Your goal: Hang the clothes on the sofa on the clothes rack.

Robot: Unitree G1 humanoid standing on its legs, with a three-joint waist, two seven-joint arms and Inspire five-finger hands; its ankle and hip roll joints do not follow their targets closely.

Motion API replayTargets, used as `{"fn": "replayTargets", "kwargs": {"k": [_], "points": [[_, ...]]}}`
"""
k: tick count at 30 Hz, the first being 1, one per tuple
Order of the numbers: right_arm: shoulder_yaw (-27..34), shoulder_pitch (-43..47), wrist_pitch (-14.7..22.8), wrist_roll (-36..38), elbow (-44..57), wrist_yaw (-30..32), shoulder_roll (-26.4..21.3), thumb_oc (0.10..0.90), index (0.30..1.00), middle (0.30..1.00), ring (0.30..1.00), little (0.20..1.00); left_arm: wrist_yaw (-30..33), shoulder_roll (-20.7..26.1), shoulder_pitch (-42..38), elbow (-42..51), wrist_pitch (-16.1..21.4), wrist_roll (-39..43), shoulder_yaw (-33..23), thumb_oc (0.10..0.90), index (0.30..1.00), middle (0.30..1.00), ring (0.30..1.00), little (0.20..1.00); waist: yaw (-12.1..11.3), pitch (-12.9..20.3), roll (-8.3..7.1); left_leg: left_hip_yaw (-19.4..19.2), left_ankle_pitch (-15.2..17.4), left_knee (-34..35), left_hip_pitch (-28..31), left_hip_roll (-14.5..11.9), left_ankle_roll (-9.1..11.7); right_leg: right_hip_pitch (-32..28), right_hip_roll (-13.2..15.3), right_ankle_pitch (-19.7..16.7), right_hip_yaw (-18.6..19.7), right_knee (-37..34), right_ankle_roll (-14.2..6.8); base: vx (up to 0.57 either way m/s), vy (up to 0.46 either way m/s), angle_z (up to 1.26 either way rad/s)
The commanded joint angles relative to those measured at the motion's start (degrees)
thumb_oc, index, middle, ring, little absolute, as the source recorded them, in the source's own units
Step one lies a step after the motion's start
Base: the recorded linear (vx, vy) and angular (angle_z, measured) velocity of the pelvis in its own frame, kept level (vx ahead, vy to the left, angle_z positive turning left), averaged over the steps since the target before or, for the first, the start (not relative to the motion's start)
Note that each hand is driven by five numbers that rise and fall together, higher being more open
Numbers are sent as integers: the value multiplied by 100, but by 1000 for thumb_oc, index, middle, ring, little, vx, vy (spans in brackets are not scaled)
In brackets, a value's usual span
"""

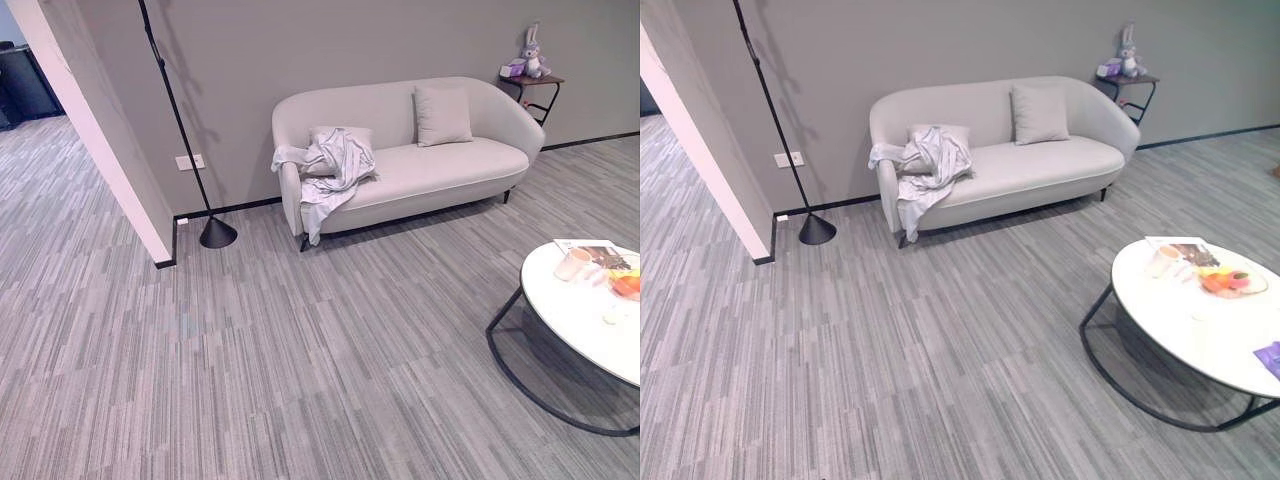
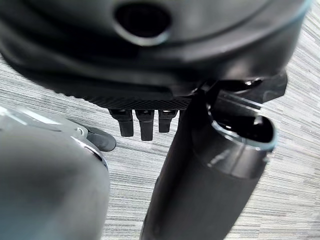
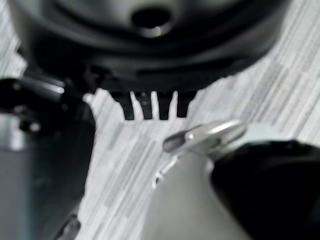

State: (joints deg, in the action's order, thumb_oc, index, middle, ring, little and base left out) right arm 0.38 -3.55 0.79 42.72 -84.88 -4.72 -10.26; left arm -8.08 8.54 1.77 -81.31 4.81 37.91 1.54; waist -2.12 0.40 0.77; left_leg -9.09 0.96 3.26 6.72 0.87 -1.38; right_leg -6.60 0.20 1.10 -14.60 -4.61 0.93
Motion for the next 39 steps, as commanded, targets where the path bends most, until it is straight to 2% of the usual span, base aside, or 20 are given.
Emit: {"fn": "replayTargets", "kwargs": {"k": [1, 6, 18, 25, 26, 28, 29, 30, 31, 32, 33, 35, 37, 38, 39], "points": [[-60, 332, 136, -144, -401, -80, 131, 800, 900, 900, 900, 900, -28, 36, -413, -271, 291, -257, -27, 800, 900, 900, 900, 900, 17, 83, -202, 130, 126, 174, 42, -214, 303, -208, 530, 18, -32, -39, -616, 0, 0, 0], [-167, 314, 148, -246, -402, -99, 139, 800, 900, 900, 900, 900, 7, 25, -441, -272, 325, -487, 133, 800, 900, 900, 900, 900, 23, 97, -214, 114, 123, 174, 60, -227, 306, -209, 519, 20, -19, -39, -608, 1, -6, 0], [-889, 321, 179, -1367, -153, -211, 135, 800, 900, 900, 900, 900, 2, 65, -406, -402, 271, -853, 161, 800, 900, 900, 900, 900, -22, 112, -277, 139, 167, 174, 97, -212, 283, -243, 523, 24, -15, -39, -608, 2, 3, 0], [-1049, 445, 145, -1613, -40, -242, 61, 800, 900, 900, 900, 900, 118, 131, -463, -283, 332, -881, 181, 800, 900, 900, 900, 900, -61, 15, -285, 260, 259, 174, 35, -68, 130, -235, 629, -59, -32, -39, -682, 49, 81, -1], [-1039, 492, 148, -1603, -10, -239, 29, 800, 900, 900, 900, 900, 130, 140, -498, -264, 334, -911, 231, 800, 900, 900, 900, 900, -49, -52, -255, 295, 256, 174, 4, -43, 77, -160, 656, -52, -66, 109, -682, -23, 145, 3], [-1015, 557, 157, -1608, 67, -242, -20, 800, 900, 900, 900, 900, 123, 159, -541, -221, 344, -1075, 380, 800, 900, 900, 900, 900, -19, -213, -117, 361, 270, 174, -11, 29, -70, 302, 802, 185, -40, 1087, -706, -20, 192, 1], [-1014, 557, 157, -1608, 67, -242, -20, 800, 900, 900, 900, 900, 123, 159, -541, -222, 344, -1075, 380, 800, 900, 900, 900, 900, -19, -201, -117, 361, 266, 174, -26, 29, -71, 316, 802, 181, -40, 1086, -706, 29, 241, 1], [-1000, 600, 140, -1629, 86, -266, -61, 800, 900, 900, 900, 900, 114, 164, -565, -220, 324, -1278, 516, 800, 900, 900, 900, 900, 42, -350, -14, 392, 329, 174, 94, 143, -216, 754, 1025, 96, -13, 2242, -821, 30, 253, 8], [-1002, 633, 129, -1626, 106, -262, -88, 800, 900, 900, 900, 900, 137, 158, -557, -204, 310, -1320, 552, 800, 900, 900, 900, 900, 69, -441, 22, 390, 360, 174, 175, 211, -298, 1075, 1162, -154, 99, 2888, -878, 28, 353, 7], [-948, 686, 128, -1509, 185, -280, -142, 800, 900, 900, 900, 900, 143, 185, -601, -187, 303, -1391, 619, 800, 900, 900, 900, 900, 122, -693, 78, 340, 429, 174, 340, 269, -403, 1613, 1311, -486, 275, 3983, -957, 41, 211, 2], [-884, 675, 145, -1459, 219, -270, -168, 800, 900, 900, 900, 900, 135, 192, -614, -199, 287, -1446, 653, 800, 900, 900, 900, 900, 106, -731, 105, 286, 468, 174, 387, 280, -420, 1819, 1424, -545, 191, 4305, -1005, 121, 131, -8], [-810, 622, 153, -1330, 252, -265, -186, 800, 900, 900, 900, 900, 118, 197, -596, -224, 288, -1538, 696, 800, 900, 900, 900, 900, 150, -719, 123, 240, 542, 174, 514, 280, -390, 1852, 1451, -478, 28, 4102, -997, 209, -21, -10], [-754, 591, 133, -1132, 257, -306, -227, 800, 900, 900, 900, 900, 91, 210, -588, -257, 301, -1583, 747, 800, 900, 900, 900, 900, 213, -710, 157, 235, 607, 174, 582, 214, -294, 1804, 1201, -287, 24, 3210, -903, 254, -163, -13], [-595, 565, 123, -936, 125, -294, -260, 800, 900, 900, 900, 900, 94, 221, -615, -276, 323, -1643, 775, 800, 900, 900, 900, 900, 249, -710, 193, 193, 694, 174, 624, 117, -181, 1725, 1087, -411, 101, 1758, -918, 210, -177, -6], [-595, 565, 123, -936, 125, -294, -260, 800, 900, 900, 900, 900, 94, 221, -615, -276, 323, -1643, 775, 800, 900, 900, 900, 900, 250, -711, 194, 193, 694, 174, 625, 116, -181, 1723, 1086, -412, 100, 1756, -918, 312, -254, -6]]}}
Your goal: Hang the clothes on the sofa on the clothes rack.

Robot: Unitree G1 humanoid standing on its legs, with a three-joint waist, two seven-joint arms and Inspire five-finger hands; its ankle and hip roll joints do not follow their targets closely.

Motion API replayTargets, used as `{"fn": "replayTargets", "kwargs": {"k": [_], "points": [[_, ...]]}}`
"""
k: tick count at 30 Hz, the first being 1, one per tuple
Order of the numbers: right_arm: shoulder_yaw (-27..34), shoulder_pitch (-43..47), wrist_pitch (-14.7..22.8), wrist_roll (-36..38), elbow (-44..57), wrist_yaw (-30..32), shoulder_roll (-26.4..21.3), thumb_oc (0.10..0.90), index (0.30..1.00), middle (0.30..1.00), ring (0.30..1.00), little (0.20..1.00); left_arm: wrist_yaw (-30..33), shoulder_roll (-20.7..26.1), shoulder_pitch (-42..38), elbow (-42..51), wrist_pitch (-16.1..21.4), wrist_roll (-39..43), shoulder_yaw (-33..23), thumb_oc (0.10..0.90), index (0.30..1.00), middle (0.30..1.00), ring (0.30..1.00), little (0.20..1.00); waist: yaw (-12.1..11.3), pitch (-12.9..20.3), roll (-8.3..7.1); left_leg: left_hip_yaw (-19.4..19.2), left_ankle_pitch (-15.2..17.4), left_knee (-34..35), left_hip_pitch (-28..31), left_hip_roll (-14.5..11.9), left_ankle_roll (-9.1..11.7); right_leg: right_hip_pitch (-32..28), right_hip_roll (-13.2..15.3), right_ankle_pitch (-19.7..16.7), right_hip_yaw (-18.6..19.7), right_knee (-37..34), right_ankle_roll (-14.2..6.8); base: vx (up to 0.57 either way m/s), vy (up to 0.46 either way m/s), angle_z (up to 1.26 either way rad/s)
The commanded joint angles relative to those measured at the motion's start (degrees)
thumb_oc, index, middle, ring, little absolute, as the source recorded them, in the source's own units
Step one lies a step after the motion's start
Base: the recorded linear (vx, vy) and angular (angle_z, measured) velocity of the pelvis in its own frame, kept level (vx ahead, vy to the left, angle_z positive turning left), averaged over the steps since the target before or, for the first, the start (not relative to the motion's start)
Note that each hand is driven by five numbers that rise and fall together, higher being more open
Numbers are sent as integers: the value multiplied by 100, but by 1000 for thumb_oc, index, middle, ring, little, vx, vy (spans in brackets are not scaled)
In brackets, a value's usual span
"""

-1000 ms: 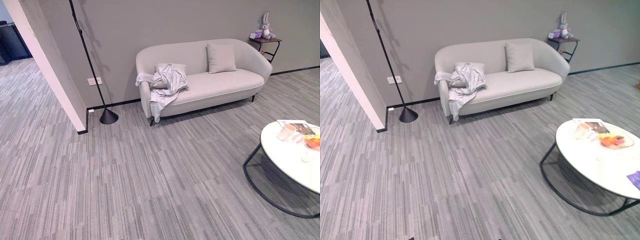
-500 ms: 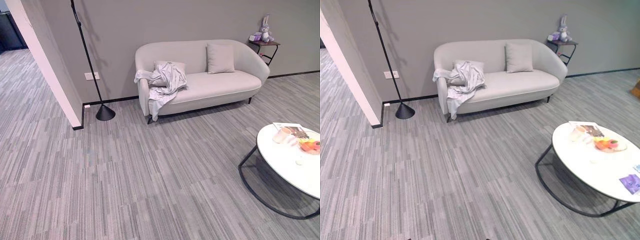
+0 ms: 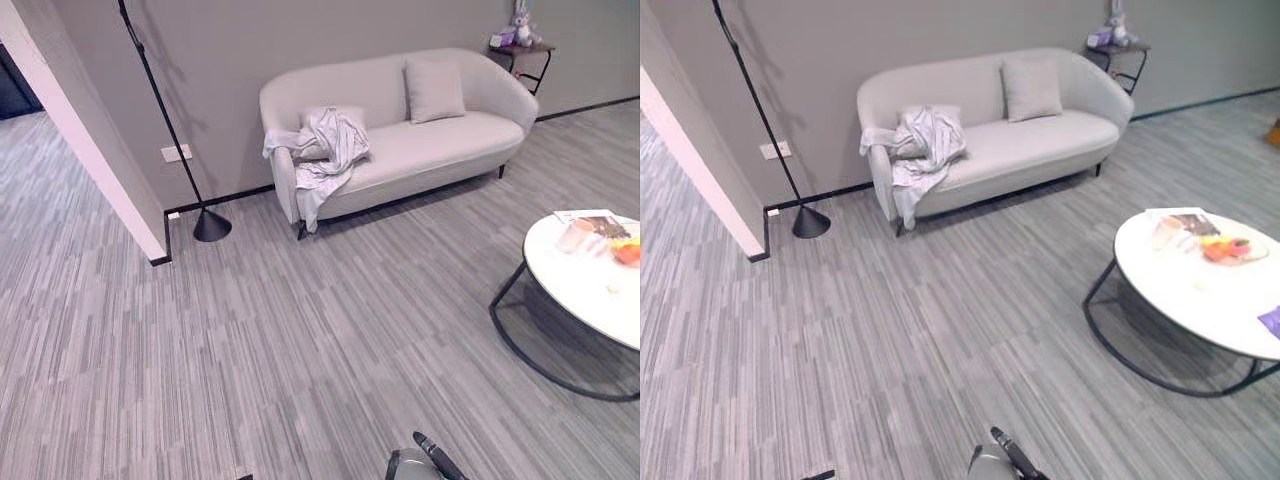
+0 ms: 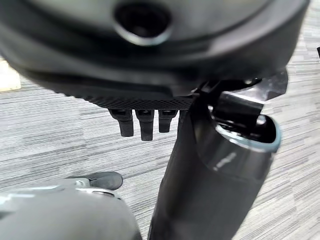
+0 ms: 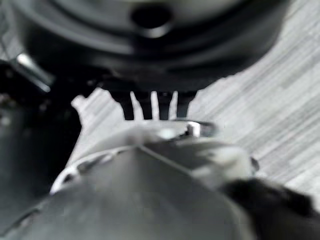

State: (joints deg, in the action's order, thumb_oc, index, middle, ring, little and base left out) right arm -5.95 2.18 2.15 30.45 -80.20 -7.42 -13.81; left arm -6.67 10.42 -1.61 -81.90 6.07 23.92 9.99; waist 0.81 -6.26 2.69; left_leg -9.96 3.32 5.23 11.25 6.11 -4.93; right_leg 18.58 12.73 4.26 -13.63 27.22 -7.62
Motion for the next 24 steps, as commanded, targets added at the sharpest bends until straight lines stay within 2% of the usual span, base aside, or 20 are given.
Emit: {"fn": "replayTargets", "kwargs": {"k": [1, 2, 3, 4, 6, 8, 9, 10, 11, 12, 14, 17, 18, 19, 20, 21, 22, 24], "points": [[225, -36, -74, 442, -517, -49, 95, 800, 900, 900, 900, 900, -30, 39, -321, -228, 206, -254, -115, 800, 900, 900, 900, 900, -48, -27, -17, 223, 563, -23, 223, -457, 286, -808, -63, -1186, 25, -2715, -226, 275, -190, -6], [316, -65, -106, 500, -612, -80, 115, 800, 900, 900, 900, 900, -25, 30, -355, -226, 211, -243, -127, 800, 900, 900, 900, 900, -48, -17, -18, 178, 619, -23, 294, -498, 340, -785, 17, -1370, -13, -3153, -299, 276, -191, -7], [317, -64, -106, 500, -613, -80, 115, 800, 900, 900, 900, 900, -25, 29, -356, -226, 211, -243, -126, 800, 900, 900, 900, 900, -48, -21, -15, 178, 621, -23, 299, -501, 341, -799, 12, -1379, -16, -3170, -299, 257, -130, -16], [365, -96, -141, 468, -701, -98, 143, 800, 900, 900, 900, 900, -34, 15, -375, -222, 219, -224, -135, 800, 900, 900, 900, 900, -38, -12, 25, 140, 724, -23, 434, -575, 398, -660, 105, -1363, 3, -3222, -410, 274, -145, -30], [444, -164, -198, 454, -812, -138, 156, 800, 900, 900, 900, 900, -68, 24, -403, -220, 228, -291, -89, 800, 900, 900, 900, 900, -47, 52, -14, 118, 841, -23, 529, -615, 486, -619, 188, -1327, -110, -3222, -469, 411, -267, -21], [496, -197, -207, 499, -897, -141, 164, 800, 900, 900, 900, 900, -57, 15, -415, -240, 242, -276, -106, 800, 900, 900, 900, 900, -1, 196, -138, 138, 793, -23, 590, -697, 597, -766, 140, -1506, -160, -3222, -406, 359, -311, 0], [496, -197, -207, 499, -897, -141, 164, 800, 900, 900, 900, 900, -57, 15, -414, -240, 242, -276, -106, 800, 900, 900, 900, 900, 0, 199, -139, 140, 792, -23, 587, -697, 597, -764, 140, -1506, -162, -3222, -406, 509, -565, 20], [346, -166, -143, 378, -933, -67, 121, 800, 900, 900, 900, 900, 11, -72, -396, -220, 277, -117, -88, 800, 900, 900, 900, 900, 25, 410, -48, 256, 111, -23, 611, -1197, 881, -902, -303, -1445, -46, -3222, -214, 534, -605, 29], [218, -113, -96, 299, -844, -41, 114, 800, 900, 900, 900, 900, 21, -105, -404, -210, 281, -34, -93, 800, 900, 900, 900, 900, 8, 474, -5, 299, -426, -23, 600, -1385, 1009, -945, -484, -1370, -23, -3222, -124, 741, -874, 54], [-57, -54, -21, 120, -647, -23, 132, 800, 900, 900, 900, 900, 32, -155, -390, -185, 283, -1, -78, 800, 900, 900, 900, 900, -39, 569, -37, 409, -1026, -570, 310, -1589, 1134, -1066, -657, -1155, -82, -3222, 55, 493, -616, 46], [-352, 9, 60, -80, -469, 1, 140, 800, 900, 900, 900, 900, 43, -200, -387, -73, 260, -33, 10, 800, 900, 900, 900, 900, -100, 571, -88, 398, -1408, -1542, 45, -1881, 1230, -1443, -901, -764, -221, -3222, 274, 462, -562, 15], [-614, 105, 117, -276, -255, 120, 78, 800, 900, 900, 900, 900, 123, -219, -454, 206, 255, -64, 193, 800, 900, 900, 900, 900, -222, 329, -265, 241, -1885, -3196, -663, -2238, 1060, -1960, -1058, -386, -407, -3222, 615, 269, -396, -24], [-613, 107, 117, -276, -255, 120, 79, 800, 900, 900, 900, 900, 124, -219, -456, 207, 254, -64, 193, 800, 900, 900, 900, 900, -217, 324, -261, 253, -1878, -3212, -671, -2245, 1064, -1964, -1064, -383, -414, -3222, 618, 187, -246, -7], [-681, 147, 105, -371, -206, 154, 48, 800, 900, 900, 900, 900, 106, -225, -485, 275, 243, -51, 241, 800, 900, 900, 900, 900, -276, 223, -305, 124, -1675, -3449, -824, -2250, 932, -2074, -1068, -321, -361, -3222, 675, 114, -115, 0], [-735, 156, 85, -453, -208, 158, 16, 800, 900, 900, 900, 900, 105, -221, -483, 297, 250, -36, 244, 800, 900, 900, 900, 900, -332, 146, -343, 114, -1310, -3642, -1059, -2077, 846, -2131, -1045, -269, -315, -3222, 668, 216, -161, 8], [-790, 165, 51, -507, -178, 126, -1, 800, 900, 900, 900, 900, 130, -176, -472, 329, 282, 73, 187, 800, 900, 900, 900, 900, -482, 44, -417, 175, -614, -3710, -1772, -1446, 736, -2250, -957, -233, -249, -3222, 611, 147, -84, -1], [-790, 164, 50, -506, -177, 126, 0, 800, 900, 900, 900, 900, 129, -175, -471, 328, 282, 74, 188, 800, 900, 900, 900, 900, -476, 51, -416, 179, -606, -3718, -1783, -1445, 731, -2245, -956, -232, -255, -3222, 607, 182, -53, 14], [-744, 112, 56, -471, -214, 85, 22, 800, 900, 900, 900, 900, 172, -157, -424, 178, 286, 212, -8, 800, 900, 900, 900, 900, -508, 65, -460, -137, -341, -2891, -1993, -1220, 686, -2344, -859, -144, -326, -3222, 519, 196, -16, 9]]}}
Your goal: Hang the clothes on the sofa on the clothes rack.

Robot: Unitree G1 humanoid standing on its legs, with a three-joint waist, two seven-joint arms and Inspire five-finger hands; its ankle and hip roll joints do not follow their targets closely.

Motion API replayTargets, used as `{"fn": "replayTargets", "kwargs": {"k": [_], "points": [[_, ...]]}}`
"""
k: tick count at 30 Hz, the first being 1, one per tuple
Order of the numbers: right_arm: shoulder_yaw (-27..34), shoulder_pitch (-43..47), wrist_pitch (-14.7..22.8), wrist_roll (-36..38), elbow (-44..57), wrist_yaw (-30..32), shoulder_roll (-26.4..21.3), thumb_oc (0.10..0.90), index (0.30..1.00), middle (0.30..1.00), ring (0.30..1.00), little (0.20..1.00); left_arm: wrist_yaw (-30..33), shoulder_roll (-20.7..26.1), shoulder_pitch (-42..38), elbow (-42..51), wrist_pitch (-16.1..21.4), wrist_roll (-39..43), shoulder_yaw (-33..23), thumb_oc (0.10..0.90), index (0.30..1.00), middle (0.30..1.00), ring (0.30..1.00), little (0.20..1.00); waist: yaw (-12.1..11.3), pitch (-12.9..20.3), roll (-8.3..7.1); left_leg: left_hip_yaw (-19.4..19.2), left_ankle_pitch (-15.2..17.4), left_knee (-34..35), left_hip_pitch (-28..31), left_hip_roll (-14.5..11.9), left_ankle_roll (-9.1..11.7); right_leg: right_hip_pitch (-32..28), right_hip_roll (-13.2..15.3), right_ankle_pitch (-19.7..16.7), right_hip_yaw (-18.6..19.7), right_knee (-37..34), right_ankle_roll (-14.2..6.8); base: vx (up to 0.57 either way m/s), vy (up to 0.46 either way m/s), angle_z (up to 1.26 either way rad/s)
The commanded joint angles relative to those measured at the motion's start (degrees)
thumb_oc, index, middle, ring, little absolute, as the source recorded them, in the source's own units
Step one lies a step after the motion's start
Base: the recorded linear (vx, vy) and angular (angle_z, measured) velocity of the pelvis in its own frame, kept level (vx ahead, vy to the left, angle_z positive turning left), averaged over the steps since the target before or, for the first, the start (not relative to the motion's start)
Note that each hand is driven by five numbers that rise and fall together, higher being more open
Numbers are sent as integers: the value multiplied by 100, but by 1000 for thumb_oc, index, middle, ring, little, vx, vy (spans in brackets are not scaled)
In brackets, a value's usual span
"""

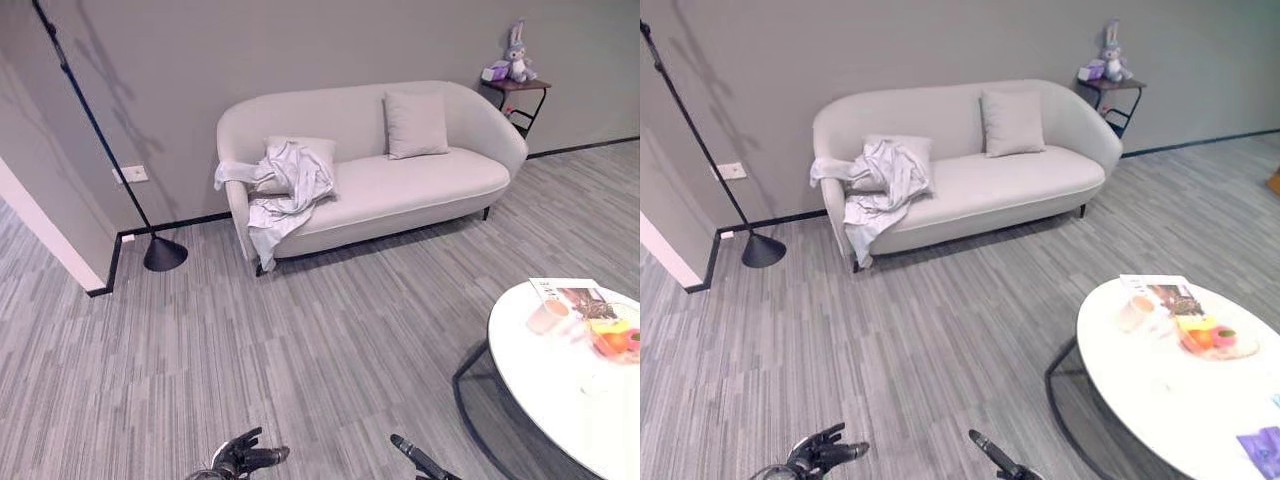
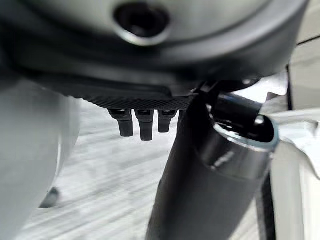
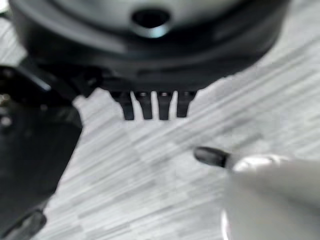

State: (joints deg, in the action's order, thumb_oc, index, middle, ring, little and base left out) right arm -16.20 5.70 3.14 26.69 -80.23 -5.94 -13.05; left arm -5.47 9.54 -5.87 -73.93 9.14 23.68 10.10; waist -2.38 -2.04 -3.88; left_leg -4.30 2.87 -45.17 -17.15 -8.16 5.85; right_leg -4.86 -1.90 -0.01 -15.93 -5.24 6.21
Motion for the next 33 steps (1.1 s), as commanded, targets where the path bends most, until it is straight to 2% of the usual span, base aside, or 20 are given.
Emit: {"fn": "replayTargets", "kwargs": {"k": [1, 2, 4, 7, 11, 14, 15, 17, 19, 20, 21, 22, 23, 24, 26, 27, 28, 29, 31, 33], "points": [[287, -288, -43, -126, -260, -62, -45, 800, 900, 900, 900, 900, 46, -78, 60, -710, -53, 272, -105, 800, 900, 900, 900, 900, -200, -327, 199, -899, -291, 2650, 685, 316, -398, -99, 626, 350, -188, 24, -852, 234, 0, -6], [271, -307, -46, -166, -284, -59, -32, 800, 900, 900, 900, 900, 38, -74, 119, -771, -81, 310, -206, 800, 900, 900, 900, 900, -228, -294, 217, -995, -333, 3086, 635, 434, -407, -184, 605, 398, -221, 24, -831, 290, 8, 1], [257, -352, -42, -194, -314, -84, 33, 800, 900, 900, 900, 900, 36, -42, 194, -888, -107, 393, -464, 800, 900, 900, 900, 900, -300, -274, 267, -993, -806, 4072, 573, 651, -303, -387, 480, 490, -282, 24, -825, 303, 14, 30], [184, -402, -38, -248, -258, -131, 201, 800, 900, 900, 900, 900, 62, 1, 272, -1063, -124, 568, -776, 800, 900, 900, 900, 900, -427, -306, 241, -1073, -1214, 4776, 422, 655, -185, -744, 349, 627, -292, 24, -742, 344, 18, 20], [165, -552, -76, -363, -240, -278, 381, 800, 900, 900, 900, 900, 89, 107, 494, -1429, -211, 819, -1330, 800, 900, 900, 900, 900, -512, -38, -46, -1151, -1177, 4804, 774, 701, -349, -1193, 402, 809, -193, 186, -869, 624, 118, -51], [371, -699, -124, -253, -396, -291, 403, 800, 900, 900, 900, 900, 73, 192, 476, -1289, -190, 837, -1374, 800, 900, 900, 900, 900, -506, 163, -235, -1277, -1000, 4843, 1005, 857, -488, -1215, 636, 536, -153, 494, -1058, 510, 193, 7], [453, -706, -123, -248, -492, -274, 367, 800, 900, 900, 900, 900, 79, 230, 405, -1124, -166, 827, -1273, 800, 900, 900, 900, 900, -497, 232, -299, -1290, -845, 4928, 1154, 1012, -615, -1101, 777, 193, -199, 940, -1254, 431, 212, 30], [462, -682, -118, -239, -523, -269, 351, 800, 900, 900, 900, 900, 102, 254, 322, -1015, -135, 808, -1164, 800, 900, 900, 900, 900, -495, 237, -315, -1266, -735, 4990, 1263, 1115, -716, -957, 906, 20, -227, 1368, -1392, 328, 211, 36], [442, -580, -114, -247, -483, -235, 325, 800, 900, 900, 900, 900, 147, 282, 149, -866, -95, 718, -938, 800, 900, 900, 900, 900, -457, 178, -312, -1206, -480, 5017, 1495, 1297, -911, -563, 1181, -378, -273, 2490, -1637, 406, 320, 52], [350, -513, -120, -288, -390, -231, 344, 800, 900, 900, 900, 900, 170, 294, 49, -832, -105, 617, -745, 800, 900, 900, 900, 900, -348, 85, -251, -1135, -222, 5017, 1872, 1454, -1102, -191, 1536, -906, -318, 3609, -1788, 457, 354, 65], [267, -478, -121, -346, -321, -231, 366, 800, 900, 900, 900, 900, 170, 312, 7, -824, -123, 545, -659, 800, 900, 900, 900, 900, -302, 34, -198, -1068, -101, 5017, 2049, 1482, -1188, 7, 1686, -1012, -373, 4088, -1777, 550, 329, 63], [87, -437, -73, -494, -105, -201, 387, 800, 900, 900, 900, 900, 177, 326, -30, -830, -136, 407, -540, 800, 900, 900, 900, 900, -252, -37, -64, -952, 45, 5017, 2294, 1408, -1233, 439, 1782, -615, -493, 4641, -1613, 412, 136, 56], [31, -401, -48, -490, 34, -202, 382, 800, 900, 900, 900, 900, 194, 314, -36, -852, -121, 348, -478, 800, 900, 900, 900, 900, -198, -80, 18, -877, 81, 5017, 2422, 1343, -1190, 649, 1648, -306, -487, 4533, -1495, 455, -7, 71], [11, -401, -31, -386, 158, -211, 367, 800, 900, 900, 900, 900, 177, 286, -32, -899, -97, 288, -418, 800, 900, 900, 900, 900, -107, -169, 146, -734, 93, 5017, 2600, 1225, -1093, 879, 1290, 77, -379, 3826, -1335, 326, -116, 75], [37, -408, -26, -309, 158, -205, 366, 800, 900, 900, 900, 900, 175, 278, -15, -925, -87, 263, -409, 800, 900, 900, 900, 900, -82, -190, 184, -678, 134, 5017, 2673, 1165, -1040, 884, 1163, 200, -354, 3413, -1283, 208, -116, 70], [53, -416, -23, -226, 145, -199, 360, 800, 900, 900, 900, 900, 191, 263, 6, -988, -84, 218, -399, 800, 900, 900, 900, 900, -60, -201, 210, -575, 178, 5017, 2743, 1112, -973, 954, 994, 190, -222, 2494, -1225, 417, -257, 88], [133, -410, -51, -62, 79, -224, 372, 800, 900, 900, 900, 900, 250, 260, 12, -1113, -24, 91, -461, 800, 900, 900, 900, 900, -2, -233, 129, -355, 341, 5017, 2937, 1068, -826, 1121, 764, -447, 630, 581, -1364, 415, -253, 82], [134, -409, -51, -62, 79, -224, 372, 800, 900, 900, 900, 900, 250, 260, 12, -1113, -24, 91, -460, 800, 900, 900, 900, 900, -7, -226, 126, -360, 339, 5017, 2929, 1070, -827, 1126, 764, -457, 635, 570, -1364, 550, -295, 109], [308, -468, -117, 120, 28, -286, 352, 800, 900, 900, 900, 900, 259, 235, 96, -1203, -16, 99, -597, 800, 900, 900, 900, 900, 11, -180, 77, -67, 530, 5017, 3188, 981, -756, 1204, 702, -605, 1077, 502, -1398, 505, -275, 122], [445, -485, -74, 98, -84, -235, 242, 800, 900, 900, 900, 900, 267, 203, 238, -1262, -4, 225, -819, 800, 900, 900, 900, 900, -23, -13, 88, 137, 430, 4824, 3261, 725, -669, 990, 562, -537, 927, 513, -1267, 536, -339, 131]]}}
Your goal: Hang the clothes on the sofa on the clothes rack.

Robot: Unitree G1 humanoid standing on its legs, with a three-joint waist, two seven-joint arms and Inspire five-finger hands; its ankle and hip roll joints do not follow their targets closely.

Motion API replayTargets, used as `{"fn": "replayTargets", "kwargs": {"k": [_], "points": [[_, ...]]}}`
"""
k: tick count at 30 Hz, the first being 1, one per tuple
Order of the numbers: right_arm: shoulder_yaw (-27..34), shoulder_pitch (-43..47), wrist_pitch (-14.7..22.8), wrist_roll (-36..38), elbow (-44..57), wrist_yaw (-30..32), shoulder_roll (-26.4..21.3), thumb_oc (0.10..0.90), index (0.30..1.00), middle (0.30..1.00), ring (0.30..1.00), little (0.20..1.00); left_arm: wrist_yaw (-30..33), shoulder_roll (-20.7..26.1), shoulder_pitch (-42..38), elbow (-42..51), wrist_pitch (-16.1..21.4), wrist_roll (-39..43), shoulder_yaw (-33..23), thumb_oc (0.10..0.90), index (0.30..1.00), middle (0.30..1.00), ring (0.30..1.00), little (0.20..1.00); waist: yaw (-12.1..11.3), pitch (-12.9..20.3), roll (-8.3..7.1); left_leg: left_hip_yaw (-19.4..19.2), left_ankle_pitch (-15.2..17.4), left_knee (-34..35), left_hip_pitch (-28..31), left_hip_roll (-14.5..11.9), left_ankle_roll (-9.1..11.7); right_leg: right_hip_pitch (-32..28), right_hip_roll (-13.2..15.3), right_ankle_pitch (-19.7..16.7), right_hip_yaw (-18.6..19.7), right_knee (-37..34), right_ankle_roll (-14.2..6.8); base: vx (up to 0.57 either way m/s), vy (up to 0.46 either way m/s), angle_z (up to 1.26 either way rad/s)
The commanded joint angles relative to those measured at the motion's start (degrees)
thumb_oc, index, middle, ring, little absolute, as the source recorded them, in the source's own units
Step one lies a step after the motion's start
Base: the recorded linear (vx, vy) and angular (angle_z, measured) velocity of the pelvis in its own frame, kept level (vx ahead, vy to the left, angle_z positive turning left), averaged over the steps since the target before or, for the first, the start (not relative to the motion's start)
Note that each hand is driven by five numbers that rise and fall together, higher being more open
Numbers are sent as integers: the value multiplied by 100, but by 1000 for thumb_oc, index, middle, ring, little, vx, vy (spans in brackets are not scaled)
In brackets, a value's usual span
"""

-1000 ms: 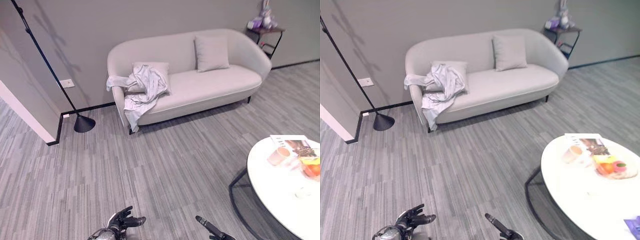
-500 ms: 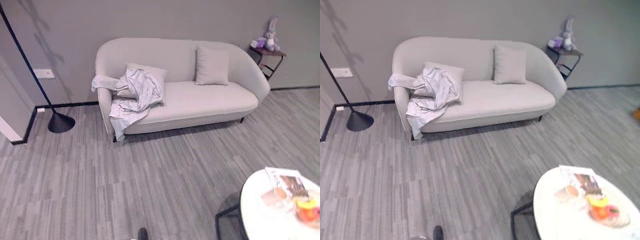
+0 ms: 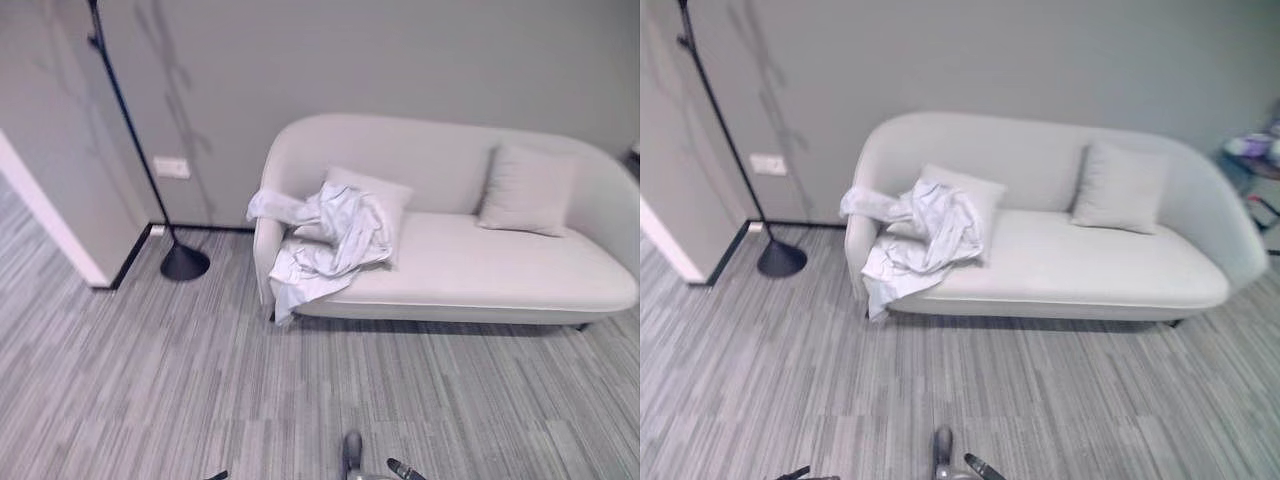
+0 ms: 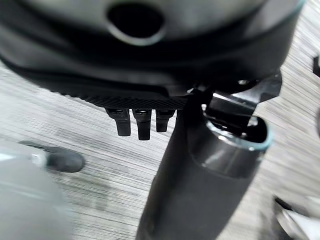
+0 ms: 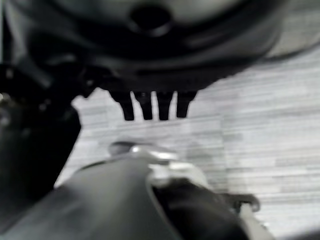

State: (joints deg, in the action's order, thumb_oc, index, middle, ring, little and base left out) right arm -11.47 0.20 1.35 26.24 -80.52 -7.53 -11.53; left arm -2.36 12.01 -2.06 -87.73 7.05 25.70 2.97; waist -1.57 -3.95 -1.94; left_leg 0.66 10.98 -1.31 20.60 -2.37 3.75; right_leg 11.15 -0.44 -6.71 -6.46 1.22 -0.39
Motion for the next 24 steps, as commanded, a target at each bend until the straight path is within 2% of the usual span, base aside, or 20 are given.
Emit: {"fn": "replayTargets", "kwargs": {"k": [1, 2, 3, 4, 5, 6, 7, 8, 9, 10, 12, 13, 14, 15, 16, 17, 19, 20, 22, 24], "points": [[-18, 65, 128, 97, -92, -52, 44, 800, 900, 900, 900, 900, -56, -73, -104, 107, 205, 89, -172, 800, 900, 900, 900, 900, -112, 217, -97, -291, -496, 233, -612, 76, -405, -719, 383, 125, -114, -244, -571, 221, -161, 87], [-18, 65, 128, 97, -92, -52, 44, 800, 900, 900, 900, 900, -56, -73, -104, 107, 205, 89, -172, 800, 900, 900, 900, 900, -111, 217, -97, -291, -496, 232, -612, 76, -405, -719, 383, 125, -115, -244, -571, 311, -263, 59], [-57, 84, 166, 3, -70, -14, -3, 800, 900, 900, 900, 900, -42, -105, -97, 114, 196, 154, -213, 800, 900, 900, 900, 900, -156, 245, -139, -150, -712, -345, -882, 21, -294, -959, 342, 138, -262, -457, -500, 307, -275, 47], [-98, 81, 172, -25, -59, 3, -20, 800, 900, 900, 900, 900, -30, -114, -98, 155, 199, 220, -200, 800, 900, 900, 900, 900, -169, 235, -163, -76, -775, -700, -1047, 9, -236, -1118, 328, 196, -380, -559, -448, 408, -382, 32], [-141, 80, 174, -76, -52, 12, -15, 800, 900, 900, 900, 900, -13, -121, -142, 216, 192, 259, -173, 800, 900, 900, 900, 900, -169, 199, -196, -61, -949, -1230, -1280, -31, -119, -1282, 310, 259, -507, -622, -363, 315, -337, 30], [-192, 93, 195, -122, -6, 70, -27, 800, 900, 900, 900, 900, 23, -129, -185, 339, 202, 264, -89, 800, 900, 900, 900, 900, -202, 83, -224, -131, -1221, -2214, -1744, -148, -30, -1512, 280, 496, -690, -622, -197, 220, -250, 36], [-192, 93, 195, -122, -6, 70, -27, 800, 900, 900, 900, 900, 24, -130, -185, 339, 202, 264, -89, 800, 900, 900, 900, 900, -188, 89, -217, -114, -1207, -2248, -1771, -155, -27, -1506, 273, 496, -704, -622, -194, 173, -218, 63], [-193, 139, 207, -152, 14, 135, -64, 800, 900, 900, 900, 900, 64, -150, -209, 430, 210, 174, 16, 800, 900, 900, 900, 900, -183, 9, -228, -188, -1369, -2801, -2047, -252, -24, -1613, 253, 577, -795, -622, -117, 132, -150, 60], [-214, 206, 229, -160, 51, 239, -101, 800, 900, 900, 900, 900, 110, -173, -210, 522, 237, 106, 128, 800, 900, 900, 900, 900, -185, -75, -233, -487, -1260, -3115, -2273, -432, -155, -1738, 250, 738, -837, -622, -64, 215, -168, 51], [-192, 230, 231, -132, 63, 285, -126, 800, 900, 900, 900, 900, 122, -182, -200, 565, 256, 189, 112, 800, 900, 900, 900, 900, -184, -101, -193, -601, -1120, -3040, -2291, -534, -129, -1826, 230, 827, -830, -622, -82, 230, -83, 32], [-128, 280, 232, -62, 69, 352, -162, 800, 900, 900, 900, 900, 139, -192, -174, 549, 274, 466, -18, 800, 900, 900, 900, 900, -215, -113, -216, -792, -829, -2489, -2383, -571, -150, -1925, 355, 902, -882, -622, -139, 166, 22, 8], [-129, 280, 232, -62, 69, 352, -162, 800, 900, 900, 900, 900, 139, -192, -174, 549, 274, 466, -18, 800, 900, 900, 900, 900, -215, -115, -220, -796, -833, -2478, -2374, -565, -153, -1927, 360, 903, -881, -622, -141, 127, 61, -17], [-109, 281, 257, -87, 82, 399, -168, 800, 900, 900, 900, 900, 158, -202, -131, 508, 275, 583, -89, 800, 900, 900, 900, 900, -216, -83, -224, -840, -738, -1997, -2349, -559, -139, -1945, 430, 946, -897, -622, -180, 197, 140, -15], [-49, 333, 300, -157, 116, 577, -174, 800, 900, 900, 900, 900, 222, -249, -79, 421, 255, 673, -151, 800, 900, 900, 900, 900, -214, -20, -173, -787, -1059, -676, -2398, -600, -12, -1996, 505, 1029, -971, -622, -214, 197, 138, -11], [-49, 332, 300, -157, 117, 577, -174, 800, 900, 900, 900, 900, 222, -250, -78, 421, 256, 673, -151, 800, 900, 900, 900, 900, -214, -24, -178, -792, -1085, -631, -2371, -592, -11, -2002, 510, 1030, -970, -622, -214, 260, 233, -7], [-95, 374, 246, -258, 123, 659, -144, 800, 900, 900, 900, 900, 280, -325, -93, 337, 246, 706, -79, 800, 900, 900, 900, 900, -223, 22, -61, -609, -1869, 444, -2514, -660, 103, -2062, 488, 1120, -1089, -622, -176, 219, 204, 13], [20, 470, 302, -199, 92, 852, -154, 800, 900, 900, 900, 900, 300, -356, -100, 351, 271, 817, -57, 800, 900, 900, 900, 900, -238, 30, -36, -464, -1885, 534, -2532, -646, 144, -2097, 522, 1131, -1028, -622, -203, 215, 192, 29], [146, 502, 338, -37, 27, 963, -135, 800, 900, 900, 900, 900, 364, -367, -103, 328, 305, 848, -62, 800, 900, 900, 900, 900, -231, 48, -26, -317, -1779, 448, -2540, -582, 138, -2175, 583, 1146, -958, -622, -252, 216, 176, -13], [268, 483, 301, 145, -39, 957, -58, 800, 900, 900, 900, 900, 399, -341, -45, 278, 305, 777, -71, 800, 900, 900, 900, 900, -209, 134, -9, -380, -1643, 352, -2431, -492, 128, -2260, 712, 1097, -887, -622, -327, 389, 345, -41], [485, 465, 282, 388, -195, 972, 20, 800, 900, 900, 900, 900, 417, -239, -38, 248, 279, 540, 3, 800, 900, 900, 900, 900, -180, 259, -50, -565, -1471, 314, -2287, -305, 27, -2302, 952, 957, -803, -622, -459, 409, 439, -37]]}}
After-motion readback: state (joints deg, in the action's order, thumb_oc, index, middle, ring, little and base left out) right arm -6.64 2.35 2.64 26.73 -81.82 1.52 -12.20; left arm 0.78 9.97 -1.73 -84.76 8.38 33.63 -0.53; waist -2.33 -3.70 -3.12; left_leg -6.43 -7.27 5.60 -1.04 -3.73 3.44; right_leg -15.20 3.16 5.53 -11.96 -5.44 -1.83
